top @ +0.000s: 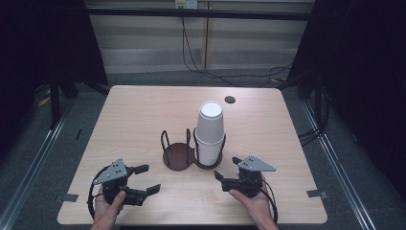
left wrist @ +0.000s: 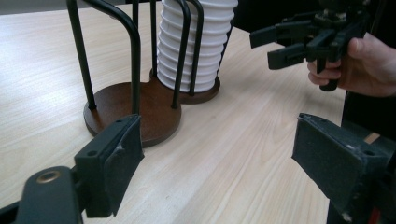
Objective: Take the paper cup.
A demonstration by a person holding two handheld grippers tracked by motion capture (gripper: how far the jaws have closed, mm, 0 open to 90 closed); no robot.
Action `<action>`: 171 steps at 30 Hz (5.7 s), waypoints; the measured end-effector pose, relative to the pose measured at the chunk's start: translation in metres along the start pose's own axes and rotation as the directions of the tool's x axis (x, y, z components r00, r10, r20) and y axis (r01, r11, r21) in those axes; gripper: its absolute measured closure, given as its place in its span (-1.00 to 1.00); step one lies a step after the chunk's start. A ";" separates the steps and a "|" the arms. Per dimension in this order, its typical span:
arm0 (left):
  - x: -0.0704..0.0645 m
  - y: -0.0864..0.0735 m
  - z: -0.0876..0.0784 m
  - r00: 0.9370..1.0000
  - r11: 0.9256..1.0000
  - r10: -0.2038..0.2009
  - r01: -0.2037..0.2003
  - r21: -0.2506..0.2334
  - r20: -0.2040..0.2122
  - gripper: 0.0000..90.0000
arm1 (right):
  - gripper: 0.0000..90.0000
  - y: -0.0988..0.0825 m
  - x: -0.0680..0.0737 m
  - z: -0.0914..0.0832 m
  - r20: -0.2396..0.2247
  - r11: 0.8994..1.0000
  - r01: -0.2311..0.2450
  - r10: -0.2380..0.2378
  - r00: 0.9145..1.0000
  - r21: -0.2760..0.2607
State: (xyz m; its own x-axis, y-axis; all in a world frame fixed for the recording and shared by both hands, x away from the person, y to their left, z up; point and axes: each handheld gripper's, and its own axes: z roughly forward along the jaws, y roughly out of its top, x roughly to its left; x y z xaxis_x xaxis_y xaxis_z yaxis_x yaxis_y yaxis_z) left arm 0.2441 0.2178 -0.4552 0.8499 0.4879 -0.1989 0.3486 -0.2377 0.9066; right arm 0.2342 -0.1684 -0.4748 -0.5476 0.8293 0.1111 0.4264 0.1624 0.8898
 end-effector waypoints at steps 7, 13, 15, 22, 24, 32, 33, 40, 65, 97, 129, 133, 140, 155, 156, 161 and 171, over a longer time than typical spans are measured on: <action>0.002 -0.002 0.002 1.000 1.000 -0.006 0.006 0.027 -0.001 -0.63 | -0.59 0.002 0.000 -0.004 -0.027 1.000 -0.002 0.002 1.000 -0.030; 0.004 -0.002 0.003 0.999 0.999 -0.024 0.023 0.033 0.027 -0.62 | -0.53 0.008 -0.002 -0.010 -0.046 0.999 0.000 -0.002 0.999 -0.053; 0.001 -0.002 0.002 0.999 0.999 -0.020 0.018 0.037 0.044 -0.63 | -0.54 0.011 -0.003 -0.013 -0.043 0.999 -0.016 0.014 0.999 -0.051; 0.002 -0.001 -0.001 0.999 0.999 -0.020 0.019 0.046 0.034 -0.63 | -0.53 0.019 -0.001 -0.018 -0.028 1.000 -0.009 0.009 1.000 -0.028; 0.003 -0.001 0.000 0.999 0.999 -0.020 0.019 0.049 0.038 -0.63 | -0.51 0.022 -0.003 -0.019 -0.058 0.999 -0.023 0.022 0.998 -0.025; 0.001 -0.001 0.001 0.999 0.998 -0.012 0.009 0.060 0.039 -0.63 | -0.48 0.031 -0.005 -0.021 -0.083 1.000 -0.026 0.026 0.996 0.000; 0.002 -0.001 0.001 0.999 0.998 -0.011 0.009 0.060 0.037 -0.63 | -0.48 0.034 -0.005 -0.022 -0.090 1.000 -0.021 0.020 0.996 -0.003; 0.001 -0.001 0.001 0.999 0.998 -0.017 0.015 0.058 0.033 -0.63 | -0.53 0.048 -0.005 -0.023 -0.101 1.000 0.024 -0.025 0.995 -0.014; 0.002 0.000 -0.002 0.999 0.998 -0.012 0.010 0.055 0.032 -0.63 | -0.68 0.112 -0.018 -0.028 -0.177 0.997 0.070 -0.074 0.981 -0.028; 0.001 -0.003 0.002 0.999 0.996 0.049 -0.048 0.069 -0.019 -0.64 | -0.68 0.171 -0.030 0.022 -0.228 0.985 0.110 -0.078 0.971 0.133; 0.001 -0.004 0.005 0.999 0.994 0.039 -0.038 0.100 -0.011 -0.64 | -0.56 0.190 -0.024 0.046 -0.246 0.963 0.173 -0.120 0.962 0.205; 0.001 -0.004 0.006 0.999 0.994 0.036 -0.035 0.100 -0.007 -0.64 | -0.55 0.192 -0.023 0.047 -0.247 0.959 0.187 -0.132 0.960 0.215; 0.002 -0.004 0.005 1.000 0.995 0.024 -0.023 0.098 -0.007 -0.64 | -0.54 0.196 -0.022 0.047 -0.249 0.949 0.208 -0.148 0.957 0.236; 0.001 -0.004 0.006 1.000 0.995 0.021 -0.020 0.098 -0.012 -0.64 | -0.52 0.202 -0.022 0.037 -0.246 0.966 0.189 -0.143 0.959 0.176; 0.001 -0.004 0.006 1.000 0.995 0.022 -0.020 0.099 -0.010 -0.64 | -0.52 0.202 -0.022 0.036 -0.245 0.967 0.185 -0.139 0.959 0.176; 0.002 -0.004 0.006 1.000 0.995 0.023 -0.022 0.102 -0.005 -0.64 | -0.52 0.203 -0.023 0.033 -0.247 0.972 0.177 -0.135 0.959 0.155; 0.001 -0.004 0.007 1.000 0.994 0.019 -0.019 0.104 -0.005 -0.64 | -0.51 0.206 -0.024 0.022 -0.252 0.985 0.151 -0.125 0.960 0.086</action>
State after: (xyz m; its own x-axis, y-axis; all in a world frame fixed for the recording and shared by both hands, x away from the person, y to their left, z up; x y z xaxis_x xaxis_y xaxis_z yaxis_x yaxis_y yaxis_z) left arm 0.2467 0.2133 -0.4619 0.8546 0.4872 -0.1796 0.3717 -0.3326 0.8667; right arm 0.3510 -0.1434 -0.3033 -0.7603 0.6408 0.1066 0.3989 0.3310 0.8551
